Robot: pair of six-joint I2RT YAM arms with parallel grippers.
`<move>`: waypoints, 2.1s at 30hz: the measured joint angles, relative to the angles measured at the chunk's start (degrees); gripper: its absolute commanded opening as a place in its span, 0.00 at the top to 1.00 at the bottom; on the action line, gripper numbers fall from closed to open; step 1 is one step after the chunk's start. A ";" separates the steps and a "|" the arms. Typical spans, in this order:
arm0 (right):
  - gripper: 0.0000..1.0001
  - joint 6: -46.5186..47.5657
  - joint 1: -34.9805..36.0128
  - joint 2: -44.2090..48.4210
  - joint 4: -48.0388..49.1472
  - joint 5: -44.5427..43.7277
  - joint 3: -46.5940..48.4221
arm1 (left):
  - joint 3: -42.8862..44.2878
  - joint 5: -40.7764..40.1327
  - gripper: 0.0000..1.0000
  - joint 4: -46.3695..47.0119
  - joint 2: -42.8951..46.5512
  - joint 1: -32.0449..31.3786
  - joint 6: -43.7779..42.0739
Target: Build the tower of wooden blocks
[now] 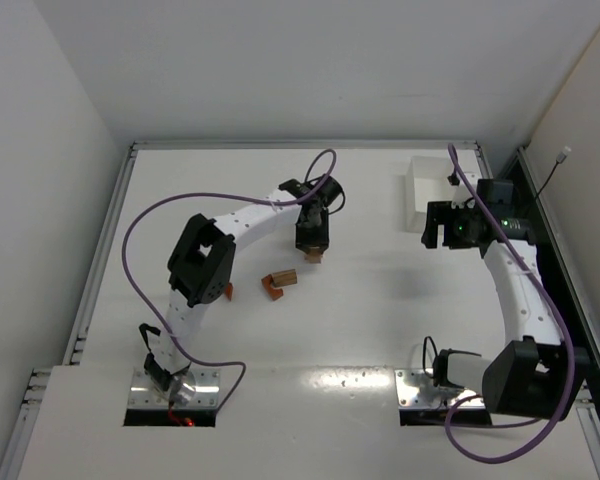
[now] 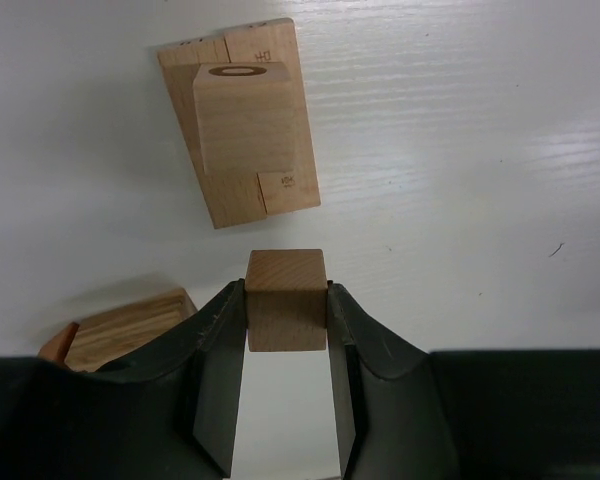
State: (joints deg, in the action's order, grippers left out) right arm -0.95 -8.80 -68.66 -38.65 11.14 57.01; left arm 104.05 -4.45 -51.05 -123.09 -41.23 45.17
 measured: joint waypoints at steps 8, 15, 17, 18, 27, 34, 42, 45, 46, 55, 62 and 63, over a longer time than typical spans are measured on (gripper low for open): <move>0.26 0.00 0.00 0.04 -0.02 0.00 0.00 | 0.02 -1.64 1.00 0.94 -2.10 0.00 1.70; 0.26 0.00 0.00 0.04 0.00 -0.02 0.00 | 0.07 -3.15 1.00 1.09 -2.49 0.00 2.67; 0.26 0.00 0.00 0.09 0.04 -0.02 -0.13 | 0.09 -3.54 1.00 1.09 -2.49 0.00 2.93; 0.26 0.00 0.00 0.11 0.02 -0.04 -0.24 | 0.15 -3.78 1.00 1.09 -2.49 0.00 2.97; 0.26 0.00 0.00 0.33 0.00 -0.04 -1.25 | 0.79 -5.53 1.00 1.40 -2.56 -0.02 3.15; 0.26 0.00 0.00 0.76 0.02 -0.04 -1.88 | 1.18 -7.19 1.00 1.75 -2.56 -0.48 3.15; 0.26 0.00 0.00 0.76 0.02 -0.04 -1.90 | 1.31 -7.87 1.00 2.64 -2.56 -0.79 3.15; 0.26 0.04 -0.02 0.76 0.02 -0.04 -1.90 | 1.33 -8.02 1.00 2.73 -2.56 -0.79 3.15; 0.26 0.04 -0.02 0.76 0.02 -0.04 -1.90 | 1.33 -8.04 1.00 2.73 -2.56 -0.79 3.15; 0.26 0.07 -0.07 0.76 0.02 0.04 -1.92 | 1.33 -8.07 0.98 2.95 -2.71 -0.76 3.10; 0.26 0.07 -0.07 0.76 0.02 0.07 -1.95 | 1.33 -8.07 1.00 3.58 -2.75 -0.76 3.08; 0.26 0.07 -0.07 0.76 0.02 0.09 -1.92 | 1.33 -8.07 1.00 3.65 -2.82 -0.76 3.08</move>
State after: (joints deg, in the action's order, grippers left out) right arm -0.89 -8.86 -67.90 -38.63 11.22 55.09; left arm 105.38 -12.51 -47.40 -125.91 -42.00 48.25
